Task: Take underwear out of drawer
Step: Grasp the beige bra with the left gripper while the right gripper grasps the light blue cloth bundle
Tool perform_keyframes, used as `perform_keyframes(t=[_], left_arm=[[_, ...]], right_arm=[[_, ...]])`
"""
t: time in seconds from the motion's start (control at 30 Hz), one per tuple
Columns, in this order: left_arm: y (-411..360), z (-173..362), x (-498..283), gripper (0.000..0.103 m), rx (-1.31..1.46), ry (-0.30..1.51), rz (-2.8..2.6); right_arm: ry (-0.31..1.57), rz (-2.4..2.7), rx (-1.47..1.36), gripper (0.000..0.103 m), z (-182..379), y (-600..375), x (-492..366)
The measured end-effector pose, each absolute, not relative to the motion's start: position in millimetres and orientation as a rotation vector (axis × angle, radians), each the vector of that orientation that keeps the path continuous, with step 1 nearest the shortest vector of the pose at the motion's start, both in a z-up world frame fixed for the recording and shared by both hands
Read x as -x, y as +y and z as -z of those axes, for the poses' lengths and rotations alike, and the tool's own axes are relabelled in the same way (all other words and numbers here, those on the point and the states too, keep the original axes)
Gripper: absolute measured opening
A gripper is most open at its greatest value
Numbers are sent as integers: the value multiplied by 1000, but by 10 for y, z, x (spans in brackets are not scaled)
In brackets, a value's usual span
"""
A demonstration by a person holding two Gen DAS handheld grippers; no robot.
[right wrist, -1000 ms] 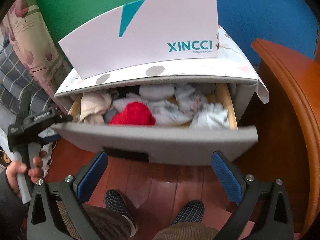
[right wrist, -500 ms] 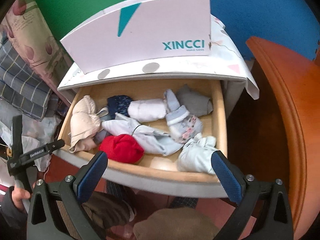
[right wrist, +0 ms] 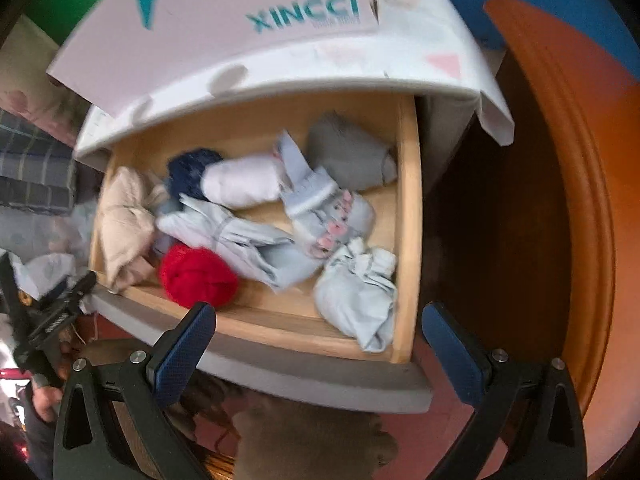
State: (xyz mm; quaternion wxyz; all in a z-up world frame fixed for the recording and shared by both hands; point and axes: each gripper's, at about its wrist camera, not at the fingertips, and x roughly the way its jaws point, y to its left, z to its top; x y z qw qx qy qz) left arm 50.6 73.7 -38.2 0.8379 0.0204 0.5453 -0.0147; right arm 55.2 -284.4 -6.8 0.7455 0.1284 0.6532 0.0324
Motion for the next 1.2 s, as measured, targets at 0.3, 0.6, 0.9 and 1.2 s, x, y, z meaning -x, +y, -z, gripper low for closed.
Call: perform_keyframes(t=[0.3, 0.6, 0.9, 1.2], left_arm=[[632, 134, -584, 99, -40, 1139, 57], [519, 158, -688, 99, -46, 1169, 75], [476, 203, -790, 99, -60, 1187, 72], [389, 243, -878, 99, -66, 1199, 82]], right_arm=[[1578, -84, -183, 78, 434, -2753, -782], [1708, -139, 38, 76, 707, -2412, -915], [1800, -146, 262, 74, 1116, -2081, -921], [1871, -103, 319, 73, 1488, -1701, -1038]])
